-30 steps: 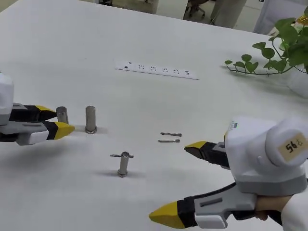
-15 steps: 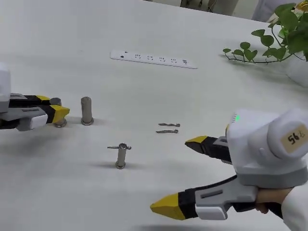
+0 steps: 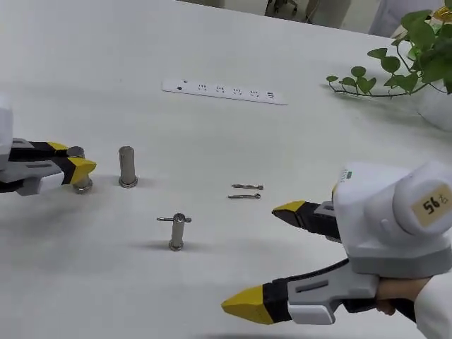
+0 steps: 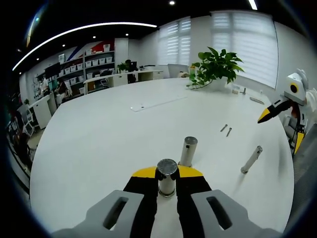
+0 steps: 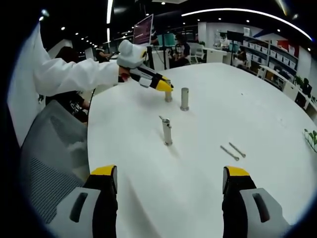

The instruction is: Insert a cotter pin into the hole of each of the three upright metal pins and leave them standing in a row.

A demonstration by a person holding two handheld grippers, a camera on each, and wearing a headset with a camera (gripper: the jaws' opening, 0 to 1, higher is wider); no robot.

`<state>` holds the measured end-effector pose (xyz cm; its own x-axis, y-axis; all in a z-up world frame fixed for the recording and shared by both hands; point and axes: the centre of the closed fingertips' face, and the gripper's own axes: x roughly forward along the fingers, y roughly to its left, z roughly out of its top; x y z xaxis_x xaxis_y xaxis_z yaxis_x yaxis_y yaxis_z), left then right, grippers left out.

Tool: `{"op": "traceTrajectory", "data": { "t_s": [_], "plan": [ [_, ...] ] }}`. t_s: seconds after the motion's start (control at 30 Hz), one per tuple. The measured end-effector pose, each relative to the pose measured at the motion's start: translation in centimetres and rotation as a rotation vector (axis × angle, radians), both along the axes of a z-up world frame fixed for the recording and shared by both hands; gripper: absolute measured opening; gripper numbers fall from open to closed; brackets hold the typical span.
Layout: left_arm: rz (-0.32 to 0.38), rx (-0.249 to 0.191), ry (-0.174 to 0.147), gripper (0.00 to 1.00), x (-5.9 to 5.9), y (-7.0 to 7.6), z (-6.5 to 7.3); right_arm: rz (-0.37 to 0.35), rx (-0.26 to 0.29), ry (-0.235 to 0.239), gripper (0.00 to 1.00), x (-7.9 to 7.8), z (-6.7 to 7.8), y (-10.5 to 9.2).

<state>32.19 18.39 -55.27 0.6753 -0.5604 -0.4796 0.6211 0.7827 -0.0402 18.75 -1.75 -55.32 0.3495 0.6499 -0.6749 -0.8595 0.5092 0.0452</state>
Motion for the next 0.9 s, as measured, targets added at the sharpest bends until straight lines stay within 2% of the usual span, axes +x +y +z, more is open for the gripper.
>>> {"op": "traceTrajectory", "data": {
  "t_s": [0.17, 0.33, 0.5, 0.57, 0.67, 0.9],
  "plan": [
    [-0.039, -0.001, -0.011, 0.09, -1.3, -0.8, 1.5, -0.003, 0.010, -0.024, 0.86, 0.2, 0.6, -0.2],
    [-0.080, -0.016, -0.015, 0.09, -3.3, -2.6, 2.7, -0.010, 0.024, -0.043, 0.86, 0.4, 1.2, -0.5],
    [-0.132, -0.046, -0.043, 0.10, -4.9, -4.5, 4.6, -0.004, 0.029, -0.064, 0.86, 0.8, 1.8, -0.8],
    [-0.147, -0.044, -0.049, 0.10, -5.5, -5.1, 5.1, -0.003, 0.028, -0.072, 0.86, 1.0, 2.1, -0.9],
    [-0.170, -0.042, -0.056, 0.09, -6.2, -5.9, 5.5, 0.002, 0.036, -0.084, 0.86, 1.0, 2.5, -1.0],
    [-0.262, -0.048, -0.051, 0.10, -9.0, -9.3, 5.8, 0.016, 0.047, -0.081, 0.86, 0.5, 2.6, -0.6]
  ]
}}
